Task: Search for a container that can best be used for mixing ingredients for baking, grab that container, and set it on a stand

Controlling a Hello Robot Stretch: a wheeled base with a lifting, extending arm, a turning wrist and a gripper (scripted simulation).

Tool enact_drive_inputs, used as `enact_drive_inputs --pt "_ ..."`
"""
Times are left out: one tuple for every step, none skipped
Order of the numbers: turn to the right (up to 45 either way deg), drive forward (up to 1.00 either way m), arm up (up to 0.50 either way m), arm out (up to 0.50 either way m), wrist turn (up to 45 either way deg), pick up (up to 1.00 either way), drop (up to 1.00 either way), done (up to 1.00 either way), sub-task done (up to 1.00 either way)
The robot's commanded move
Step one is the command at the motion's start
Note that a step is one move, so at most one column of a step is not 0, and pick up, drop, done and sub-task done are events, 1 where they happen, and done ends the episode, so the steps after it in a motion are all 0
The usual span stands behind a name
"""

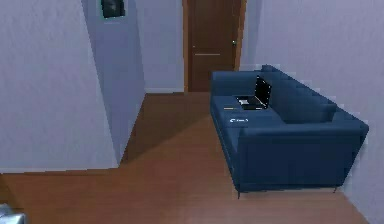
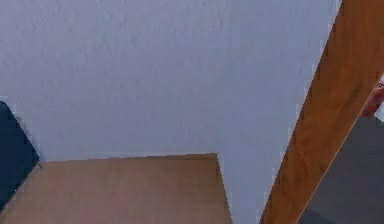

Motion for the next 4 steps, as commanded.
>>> enact_drive_inputs --pt "0.0 0.65 0.00 0.00 0.0 0.00 0.00 0.00 0.00" --pt "-45.0 0.00 0.00 0.00 0.0 0.00 0.00 0.00 0.00" --pt "0.0 0.40 0.00 0.00 0.0 0.00 0.00 0.00 0.00" --pt "-45.0 0.00 0.00 0.00 0.0 0.00 0.00 0.00 0.00"
